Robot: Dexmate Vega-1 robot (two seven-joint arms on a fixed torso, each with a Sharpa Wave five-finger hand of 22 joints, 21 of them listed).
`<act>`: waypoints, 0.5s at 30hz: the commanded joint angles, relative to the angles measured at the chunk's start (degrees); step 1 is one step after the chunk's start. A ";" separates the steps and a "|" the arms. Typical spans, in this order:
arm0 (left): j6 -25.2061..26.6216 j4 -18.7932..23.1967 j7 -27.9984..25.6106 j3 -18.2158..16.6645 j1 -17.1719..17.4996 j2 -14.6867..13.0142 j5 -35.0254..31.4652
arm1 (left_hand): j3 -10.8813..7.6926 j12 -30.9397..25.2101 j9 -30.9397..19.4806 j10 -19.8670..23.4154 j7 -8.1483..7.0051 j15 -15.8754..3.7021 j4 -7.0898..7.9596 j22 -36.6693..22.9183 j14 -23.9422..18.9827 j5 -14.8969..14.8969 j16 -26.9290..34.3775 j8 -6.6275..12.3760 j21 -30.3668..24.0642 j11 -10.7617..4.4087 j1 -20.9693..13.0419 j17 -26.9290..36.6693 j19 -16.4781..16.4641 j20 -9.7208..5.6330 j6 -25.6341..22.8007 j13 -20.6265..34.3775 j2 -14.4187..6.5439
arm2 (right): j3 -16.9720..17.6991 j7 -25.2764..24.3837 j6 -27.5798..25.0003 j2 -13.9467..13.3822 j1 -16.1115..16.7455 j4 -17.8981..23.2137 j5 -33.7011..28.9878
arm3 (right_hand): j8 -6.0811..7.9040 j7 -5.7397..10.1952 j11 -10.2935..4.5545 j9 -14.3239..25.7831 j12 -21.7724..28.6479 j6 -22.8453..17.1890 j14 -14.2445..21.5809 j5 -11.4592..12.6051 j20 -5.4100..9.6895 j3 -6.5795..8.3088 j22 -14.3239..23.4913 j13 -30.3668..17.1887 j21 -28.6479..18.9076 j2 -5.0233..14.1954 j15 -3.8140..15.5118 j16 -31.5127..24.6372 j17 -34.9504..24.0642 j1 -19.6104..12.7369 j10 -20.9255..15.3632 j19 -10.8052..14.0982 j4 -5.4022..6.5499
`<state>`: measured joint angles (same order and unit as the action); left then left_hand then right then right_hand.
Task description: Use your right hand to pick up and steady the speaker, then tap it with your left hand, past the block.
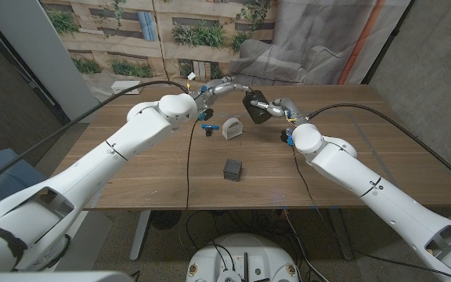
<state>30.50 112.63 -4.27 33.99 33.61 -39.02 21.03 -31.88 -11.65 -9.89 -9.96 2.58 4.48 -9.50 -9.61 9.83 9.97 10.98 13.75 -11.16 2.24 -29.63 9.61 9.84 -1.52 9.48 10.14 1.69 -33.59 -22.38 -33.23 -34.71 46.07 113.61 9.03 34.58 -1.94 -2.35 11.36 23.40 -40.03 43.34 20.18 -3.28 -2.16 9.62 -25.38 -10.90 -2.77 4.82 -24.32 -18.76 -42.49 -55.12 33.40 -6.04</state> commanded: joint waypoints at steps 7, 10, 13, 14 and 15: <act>0.71 3.37 -4.83 -4.23 4.57 -1.95 2.71 | 0.41 -0.07 -0.10 -3.52 -0.06 -0.32 0.13 -0.04 5.53 -0.05 0.05 0.32 -0.14 -0.23 0.11 0.17 4.91 -0.87 -0.84 0.02 -0.22 | 2.06 -1.78 3.86 1.08 1.59 -2.01 2.92 | 0.41 6.73 -9.54 0.28 0.29 -6.54 0.38 0.18 0.04 -0.17 0.13 -0.33 0.06 4.11 6.93 0.60 -0.13 -4.19 -9.53 -0.14 -0.48; 0.93 3.73 -5.71 -5.01 5.42 -2.27 3.31 | 0.47 -0.06 -0.10 -3.36 -0.05 -0.45 0.20 -0.04 5.28 -0.05 0.06 0.30 -0.16 -0.27 0.19 0.17 4.69 -0.87 -0.96 0.01 -0.39 | 2.55 -1.98 4.90 1.46 1.94 -2.42 3.72 | 0.39 6.77 -9.53 0.28 0.27 -6.46 0.25 0.19 0.10 -0.14 0.13 -0.37 0.10 4.18 7.02 0.77 -0.08 -4.24 -9.49 -0.25 -0.49; 1.00 4.12 -6.87 -6.17 6.73 -2.63 4.16 | 0.55 -0.05 -0.10 -3.23 0.01 -0.47 0.27 -0.04 5.16 -0.06 0.03 0.28 -0.15 -0.26 0.28 0.17 4.56 -0.86 -1.07 0.01 -0.52 | 3.07 -2.32 5.64 1.84 2.26 -2.71 4.49 | 0.39 6.78 -9.55 0.28 0.21 -6.47 0.22 0.21 0.12 -0.07 0.12 -0.41 0.09 4.29 7.08 0.88 -0.09 -4.41 -9.39 -0.28 -0.55; 1.07 4.25 -7.43 -6.67 7.26 -2.67 4.53 | 0.57 -0.06 -0.10 -3.15 0.01 -0.46 0.30 -0.04 5.07 -0.07 0.04 0.28 -0.15 -0.27 0.31 0.16 4.52 -0.82 -1.12 0.01 -0.57 | 3.32 -2.36 6.17 2.00 2.41 -2.95 4.87 | 0.38 6.80 -9.56 0.28 0.17 -6.42 0.19 0.22 0.14 -0.05 0.12 -0.39 0.11 4.31 7.11 0.93 -0.08 -4.44 -9.33 -0.33 -0.56; 1.04 4.42 -8.05 -7.20 7.93 -2.76 4.88 | 0.58 -0.06 -0.09 -3.13 0.03 -0.45 0.30 -0.04 5.06 -0.07 0.03 0.27 -0.14 -0.27 0.33 0.16 4.51 -0.84 -1.13 0.01 -0.59 | 3.57 -2.36 6.63 2.14 2.54 -3.19 5.27 | 0.41 6.82 -9.58 0.28 0.13 -6.50 0.22 0.22 0.08 -0.01 0.12 -0.34 0.10 4.30 7.12 0.90 -0.12 -4.62 -9.34 -0.32 -0.66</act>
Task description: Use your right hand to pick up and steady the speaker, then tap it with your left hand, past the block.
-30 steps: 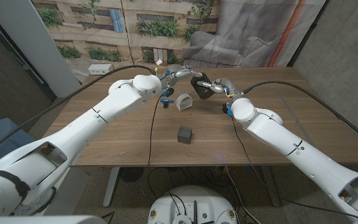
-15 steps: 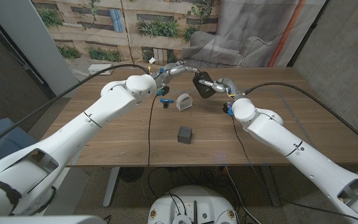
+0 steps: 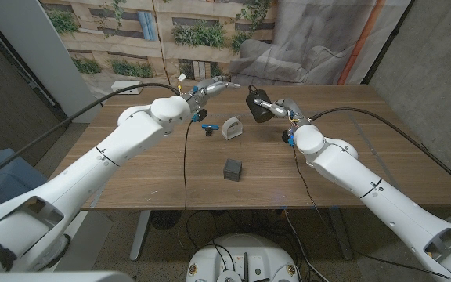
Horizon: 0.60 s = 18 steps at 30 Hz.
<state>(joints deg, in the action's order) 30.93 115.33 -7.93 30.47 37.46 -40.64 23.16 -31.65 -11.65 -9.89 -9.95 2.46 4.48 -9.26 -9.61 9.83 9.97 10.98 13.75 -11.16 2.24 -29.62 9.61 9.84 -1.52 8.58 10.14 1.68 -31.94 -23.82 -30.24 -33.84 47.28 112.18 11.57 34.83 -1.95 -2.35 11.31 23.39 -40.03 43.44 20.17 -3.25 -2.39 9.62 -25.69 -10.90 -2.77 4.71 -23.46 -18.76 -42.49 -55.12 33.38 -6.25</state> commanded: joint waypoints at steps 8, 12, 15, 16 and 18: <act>2.27 3.58 -8.26 -6.69 7.72 -2.47 4.97 | 0.51 -0.13 -0.09 -2.37 0.25 -0.46 0.11 -0.04 4.30 -0.06 0.08 0.29 -0.26 -0.38 0.43 0.15 3.69 -0.80 -0.78 0.00 -0.95 | 3.76 -1.43 7.89 2.86 2.48 -4.09 6.03 | 0.05 7.07 -9.62 0.33 -0.18 -6.15 -0.07 0.31 0.16 0.48 0.11 -0.01 0.13 4.49 7.26 0.26 -0.24 -5.44 -8.87 -0.46 -0.79; 2.53 4.08 -9.61 -7.73 9.01 -2.93 5.85 | 0.55 -0.13 -0.09 -2.18 0.25 -0.60 0.11 -0.04 4.01 -0.06 0.10 0.33 -0.31 -0.39 0.45 0.15 3.38 -0.79 -1.03 0.00 -1.08 | 4.47 -1.35 9.73 3.50 2.95 -5.01 7.74 | 0.06 7.23 -9.65 0.34 -0.30 -6.13 -0.15 0.34 0.11 0.61 0.11 0.03 0.09 4.56 7.36 0.37 -0.26 -5.83 -8.76 -0.39 -0.97; 2.73 4.34 -10.51 -8.26 9.76 -3.17 6.36 | 0.59 -0.16 -0.08 -1.89 0.32 -0.68 0.10 -0.03 3.65 -0.06 0.15 0.38 -0.32 -0.40 0.45 0.15 3.17 -0.74 -1.33 0.00 -1.19 | 4.82 -1.34 10.56 3.80 3.18 -5.45 8.85 | 0.01 7.43 -9.66 0.34 -0.32 -5.93 -0.17 0.39 0.28 0.82 0.11 -0.05 0.11 4.72 7.43 0.43 -0.33 -6.37 -8.74 -0.50 -1.19; 2.66 4.39 -10.76 -8.40 9.99 -3.24 6.49 | 0.60 -0.16 -0.08 -1.86 0.32 -0.68 0.09 -0.03 3.63 -0.06 0.14 0.39 -0.31 -0.42 0.46 0.15 3.16 -0.73 -1.37 0.00 -1.20 | 4.85 -1.38 10.60 3.82 3.20 -5.49 9.09 | 0.03 7.41 -9.66 0.35 -0.33 -5.95 -0.13 0.40 0.26 0.88 0.11 -0.07 0.09 4.77 7.41 0.39 -0.39 -6.54 -8.71 -0.45 -1.26; 2.69 4.43 -11.10 -8.59 10.29 -3.37 6.78 | 0.65 -0.23 -0.08 -1.49 0.30 -0.74 0.07 -0.03 3.44 -0.06 0.13 0.38 -0.32 -0.49 0.46 0.14 2.96 -0.70 -1.51 0.00 -1.27 | 5.16 -1.50 11.16 4.12 3.45 -5.72 9.92 | 0.02 7.39 -9.66 0.35 -0.38 -5.89 -0.14 0.41 0.36 0.96 0.10 -0.07 0.09 4.82 7.38 0.40 -0.43 -6.73 -8.65 -0.46 -1.33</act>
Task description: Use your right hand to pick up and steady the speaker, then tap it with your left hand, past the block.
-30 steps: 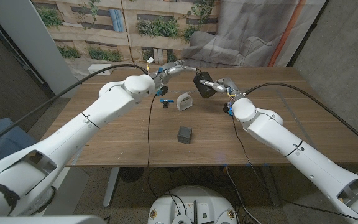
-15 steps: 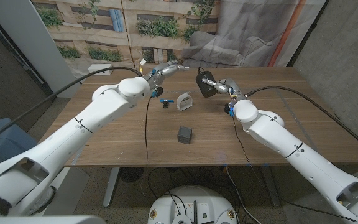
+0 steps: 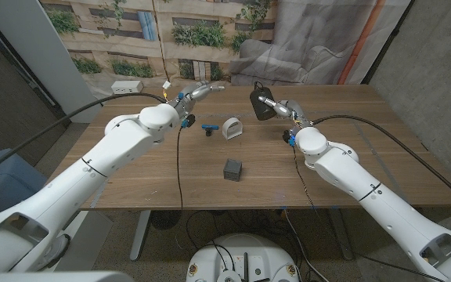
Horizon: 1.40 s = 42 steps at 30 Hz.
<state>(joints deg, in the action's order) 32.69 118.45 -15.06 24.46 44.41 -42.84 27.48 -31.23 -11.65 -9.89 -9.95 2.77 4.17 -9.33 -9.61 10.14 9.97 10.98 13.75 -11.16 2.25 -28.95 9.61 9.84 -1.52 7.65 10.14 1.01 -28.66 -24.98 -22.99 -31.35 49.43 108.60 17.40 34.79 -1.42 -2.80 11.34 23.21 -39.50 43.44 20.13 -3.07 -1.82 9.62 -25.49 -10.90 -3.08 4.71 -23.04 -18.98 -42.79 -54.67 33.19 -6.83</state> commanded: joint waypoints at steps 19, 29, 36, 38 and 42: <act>-9.08 -1.29 -4.92 -5.81 10.06 -3.15 2.45 | 1.15 -0.19 -0.07 0.08 -0.57 -1.18 0.63 -0.02 1.57 -0.21 0.03 0.16 -0.56 -1.34 1.21 0.12 0.71 -1.37 -2.02 -0.02 -0.90 | 0.55 -3.87 5.98 1.38 1.43 -4.65 2.31 | 0.03 7.70 -9.23 0.39 -0.72 -5.88 -0.38 0.55 0.96 1.19 0.09 -0.34 -0.01 5.80 7.38 0.64 -0.28 -8.36 -8.47 -0.15 -1.30; -21.33 -6.20 -0.25 -8.29 14.18 -3.30 3.26 | 2.36 -0.03 -0.05 1.26 -1.59 -2.42 1.49 -0.04 0.65 -0.27 -0.17 -0.28 -0.63 -2.50 3.71 0.12 -1.00 -2.09 -3.48 -0.06 -1.18 | -1.15 -6.20 0.99 0.15 0.30 -3.53 -1.96 | 0.18 7.78 -9.21 0.40 -0.75 -6.02 -0.15 0.48 1.11 1.15 0.08 -0.44 -0.07 5.84 7.31 0.83 -0.26 -8.25 -8.54 0.05 -1.11; -28.50 -10.15 2.30 -9.02 15.48 -2.11 3.73 | 2.86 0.16 -0.05 1.62 -2.10 -2.89 1.85 -0.05 0.67 -0.20 -0.39 -0.65 -0.32 -2.88 4.93 0.11 -1.01 -2.52 -3.95 -0.08 -1.65 | -2.59 -6.52 -0.26 -0.67 -0.92 -4.43 -5.40 | 0.32 7.66 -9.21 0.41 -0.80 -6.15 -0.02 0.45 1.03 1.24 0.08 -0.48 -0.11 5.86 7.42 0.91 -0.33 -8.58 -8.62 0.23 -1.18; -30.40 -11.23 2.78 -9.28 15.79 -1.51 4.05 | 2.97 0.16 -0.05 1.78 -2.11 -3.01 1.96 -0.06 0.51 -0.18 -0.36 -0.69 -0.32 -2.90 5.21 0.11 -1.17 -2.64 -4.11 -0.09 -1.80 | -3.14 -6.46 -1.01 -1.14 -1.39 -4.61 -6.68 | 0.33 7.72 -9.21 0.41 -0.83 -6.14 0.02 0.42 1.12 1.20 0.08 -0.49 -0.07 5.85 7.33 0.97 -0.32 -8.48 -8.60 0.16 -1.10; -33.72 -13.38 4.12 -9.82 16.36 -0.59 4.97 | 3.36 0.16 -0.05 2.34 -2.34 -3.42 2.43 -0.08 0.05 -0.12 -0.31 -0.89 -0.37 -3.28 6.27 0.13 -1.72 -2.89 -4.51 -0.10 -2.41 | -3.78 -6.51 -2.44 -1.69 -2.13 -5.01 -8.70 | 0.42 7.70 -9.21 0.41 -0.83 -6.26 0.08 0.39 1.05 1.17 0.08 -0.51 -0.13 5.79 7.30 1.05 -0.33 -8.46 -8.71 0.35 -1.06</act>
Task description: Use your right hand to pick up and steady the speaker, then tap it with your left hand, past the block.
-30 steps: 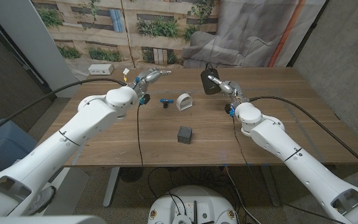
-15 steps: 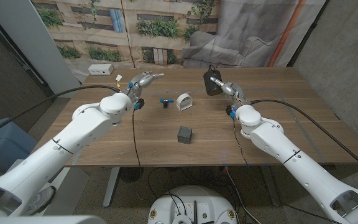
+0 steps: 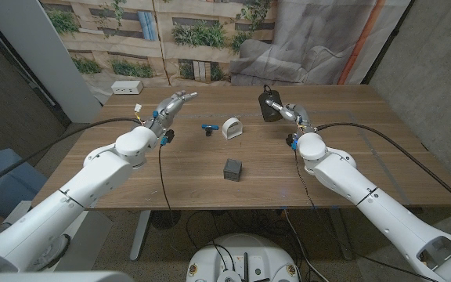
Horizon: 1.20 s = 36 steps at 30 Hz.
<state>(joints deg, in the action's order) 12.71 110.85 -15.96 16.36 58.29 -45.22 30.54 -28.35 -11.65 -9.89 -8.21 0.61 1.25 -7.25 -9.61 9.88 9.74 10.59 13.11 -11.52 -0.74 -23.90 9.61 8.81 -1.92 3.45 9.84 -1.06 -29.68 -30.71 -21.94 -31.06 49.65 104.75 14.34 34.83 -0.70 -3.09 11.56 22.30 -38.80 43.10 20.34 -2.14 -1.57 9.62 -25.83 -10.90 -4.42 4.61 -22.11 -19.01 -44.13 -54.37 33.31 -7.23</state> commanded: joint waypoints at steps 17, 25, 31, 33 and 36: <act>-21.07 -12.61 5.10 -2.37 3.59 6.18 3.72 | 2.05 -0.07 -0.01 3.45 -0.80 -1.36 1.62 -0.11 -1.88 0.37 0.30 -0.85 -0.15 -1.03 4.96 0.09 -2.68 -2.97 -1.74 0.14 -1.86 | -7.06 0.13 -11.23 -3.50 -6.09 -2.95 -14.67 | 0.64 7.14 -8.90 0.18 0.00 -7.19 0.83 0.10 0.21 0.98 0.07 -0.21 -0.12 7.23 7.51 0.47 -0.30 -7.32 -9.38 0.51 -0.56; -25.45 -17.89 7.84 -2.05 2.34 8.64 5.27 | 2.31 -0.12 0.01 4.52 -0.83 -1.64 1.61 -0.11 -2.99 0.51 0.35 -0.87 -0.27 -1.29 5.69 0.01 -3.66 -2.99 -2.70 0.13 -2.32 | -10.14 1.40 -13.57 -3.77 -8.15 -5.24 -19.48 | 0.78 7.18 -8.90 0.17 -0.01 -7.37 1.03 0.08 0.15 1.08 0.07 -0.27 -0.14 7.34 7.60 0.55 -0.34 -7.53 -9.52 0.67 -0.58; -25.57 -20.01 9.23 -1.61 1.57 9.03 6.28 | 2.50 0.02 0.01 4.63 -0.85 -1.75 1.92 -0.12 -3.14 0.55 0.30 -1.01 -0.17 -1.31 6.44 0.11 -3.73 -3.08 -2.86 0.13 -2.62 | -12.50 2.65 -16.35 -3.47 -9.78 -6.83 -22.86 | 0.86 7.23 -8.89 0.19 -0.01 -7.39 1.28 0.05 0.20 1.12 0.07 -0.35 -0.17 7.48 7.56 0.59 -0.38 -7.51 -9.61 0.83 -0.48; -25.66 -20.82 9.78 -1.36 1.28 9.24 6.61 | 2.56 0.06 0.01 4.69 -0.82 -1.77 2.11 -0.12 -3.17 0.57 0.28 -1.06 -0.13 -1.29 6.81 0.17 -3.75 -3.11 -2.92 0.13 -2.81 | -13.02 3.22 -17.12 -3.36 -10.21 -7.21 -23.60 | 0.88 7.18 -8.90 0.18 -0.05 -7.37 1.43 0.01 0.22 1.07 0.07 -0.32 -0.15 7.44 7.45 0.53 -0.45 -7.44 -9.65 0.83 -0.44; -25.79 -21.78 10.13 -1.05 1.02 9.57 6.89 | 2.62 0.12 0.01 4.72 -0.81 -1.75 2.26 -0.13 -3.17 0.60 0.24 -1.12 -0.09 -1.40 7.14 0.21 -3.77 -3.17 -2.95 0.13 -2.96 | -13.58 4.20 -18.68 -3.20 -10.79 -7.33 -24.39 | 0.86 7.24 -8.89 0.17 -0.02 -7.30 1.44 0.00 0.23 1.07 0.07 -0.35 -0.15 7.46 7.47 0.59 -0.43 -7.42 -9.72 0.85 -0.41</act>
<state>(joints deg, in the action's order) -11.40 93.32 -8.02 14.42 60.41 -37.13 35.89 -25.79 -11.65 -9.89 -3.68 0.00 -0.41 -5.46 -9.61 7.15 9.97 10.59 12.01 -11.52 -1.95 -17.35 9.63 5.33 -1.94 0.80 9.85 -3.83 -40.16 -28.81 -36.10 -34.51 41.28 99.28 -5.29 35.40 -0.70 -3.08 11.61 22.11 -38.80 44.06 19.95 -1.84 -0.68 9.62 -25.90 -10.90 -4.43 4.72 -21.61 -19.29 -44.14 -54.38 33.63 -7.60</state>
